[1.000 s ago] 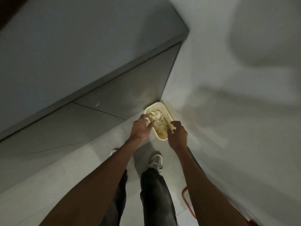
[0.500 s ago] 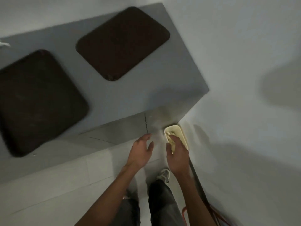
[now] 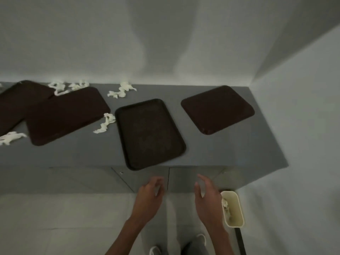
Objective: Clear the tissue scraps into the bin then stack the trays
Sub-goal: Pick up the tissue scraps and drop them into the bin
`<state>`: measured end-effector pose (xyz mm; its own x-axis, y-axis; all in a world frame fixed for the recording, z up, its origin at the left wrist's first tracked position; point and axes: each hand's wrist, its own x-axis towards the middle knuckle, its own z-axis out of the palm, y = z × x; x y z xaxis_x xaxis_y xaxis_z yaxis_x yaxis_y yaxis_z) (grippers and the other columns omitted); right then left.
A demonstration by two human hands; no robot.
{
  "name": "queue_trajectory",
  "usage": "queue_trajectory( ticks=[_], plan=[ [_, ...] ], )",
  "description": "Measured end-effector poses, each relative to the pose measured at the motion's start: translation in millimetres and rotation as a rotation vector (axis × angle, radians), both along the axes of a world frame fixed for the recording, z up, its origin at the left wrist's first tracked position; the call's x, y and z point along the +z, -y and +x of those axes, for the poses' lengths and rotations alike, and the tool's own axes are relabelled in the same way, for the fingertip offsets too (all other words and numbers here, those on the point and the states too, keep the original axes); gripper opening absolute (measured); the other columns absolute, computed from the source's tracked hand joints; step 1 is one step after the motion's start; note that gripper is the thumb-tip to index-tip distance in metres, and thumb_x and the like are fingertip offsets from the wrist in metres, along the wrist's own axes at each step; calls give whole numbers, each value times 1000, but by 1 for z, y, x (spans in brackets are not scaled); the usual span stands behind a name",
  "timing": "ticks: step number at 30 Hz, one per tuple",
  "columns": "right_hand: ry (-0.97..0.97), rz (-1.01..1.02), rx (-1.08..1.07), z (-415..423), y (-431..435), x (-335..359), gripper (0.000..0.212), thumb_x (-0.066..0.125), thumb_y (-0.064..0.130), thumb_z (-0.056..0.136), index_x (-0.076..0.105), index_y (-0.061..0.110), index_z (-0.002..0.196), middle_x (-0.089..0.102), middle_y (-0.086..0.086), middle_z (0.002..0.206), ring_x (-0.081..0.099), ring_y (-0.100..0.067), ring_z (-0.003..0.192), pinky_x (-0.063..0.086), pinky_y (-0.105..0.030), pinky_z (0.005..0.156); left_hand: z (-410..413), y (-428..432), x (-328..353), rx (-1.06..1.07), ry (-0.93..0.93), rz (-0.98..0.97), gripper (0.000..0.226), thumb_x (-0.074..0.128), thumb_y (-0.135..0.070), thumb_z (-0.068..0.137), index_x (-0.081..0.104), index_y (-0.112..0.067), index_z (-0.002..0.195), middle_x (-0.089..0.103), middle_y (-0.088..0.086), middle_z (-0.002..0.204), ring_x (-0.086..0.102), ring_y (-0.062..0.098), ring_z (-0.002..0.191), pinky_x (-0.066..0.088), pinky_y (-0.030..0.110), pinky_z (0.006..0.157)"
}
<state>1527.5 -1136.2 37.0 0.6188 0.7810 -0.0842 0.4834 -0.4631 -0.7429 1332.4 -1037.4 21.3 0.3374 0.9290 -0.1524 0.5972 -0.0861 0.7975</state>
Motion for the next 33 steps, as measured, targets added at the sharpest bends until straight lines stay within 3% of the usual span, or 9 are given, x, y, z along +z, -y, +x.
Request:
queue_trajectory(
  ticks=[5, 11, 15, 18, 21, 28, 33],
  plan=[
    [6, -10, 125, -41, -50, 12, 29, 61, 32, 105, 65, 29, 133, 73, 4, 128, 67, -20, 116, 41, -22, 91, -64, -36, 10, 108, 3, 36, 21, 68, -20, 96, 68, -29, 115, 75, -14, 103, 70, 4, 97, 59, 32, 87],
    [-44, -1, 277, -69, -124, 9, 25, 60, 31, 106, 65, 31, 130, 69, 12, 124, 64, -8, 114, 45, -20, 92, -107, -102, 12, 200, -22, 96, 16, 67, -14, 97, 71, -23, 110, 74, -9, 97, 70, 5, 90, 58, 29, 82],
    [-45, 0, 347, -80, -185, -2, 21, 63, 26, 105, 67, 30, 125, 68, 14, 117, 63, 0, 104, 40, 0, 82, -121, -165, 7, 239, -125, 115, 11, 66, -21, 97, 70, -26, 107, 76, -8, 99, 71, 11, 92, 57, 31, 81],
    [-64, -14, 410, -89, -231, -7, 21, 64, 25, 105, 67, 30, 125, 69, 13, 118, 62, 6, 103, 41, 3, 81, -127, -211, 9, 235, -175, 91, 12, 63, -23, 100, 69, -23, 111, 75, -5, 102, 71, 15, 93, 56, 31, 82],
    [-46, -21, 484, -94, -277, -9, 22, 63, 27, 105, 66, 31, 127, 68, 15, 119, 62, 8, 105, 44, -1, 83, -132, -256, 7, 236, -233, 73, 20, 61, -27, 100, 66, -22, 119, 73, -3, 110, 70, 16, 99, 58, 35, 86],
    [-13, -26, 603, -119, -381, -7, 26, 64, 30, 104, 62, 29, 130, 66, 10, 128, 62, -1, 114, 57, -25, 95, -141, -329, -6, 255, -372, 39, 25, 56, -36, 96, 58, -25, 118, 66, 2, 120, 65, 29, 105, 58, 48, 86],
    [64, -5, 648, -150, -454, -1, 23, 67, 28, 102, 62, 25, 124, 66, 5, 122, 65, -10, 108, 61, -34, 90, -144, -369, -21, 264, -412, 0, 29, 62, -37, 96, 55, -21, 119, 59, 6, 124, 61, 34, 109, 56, 49, 83]
  ],
)
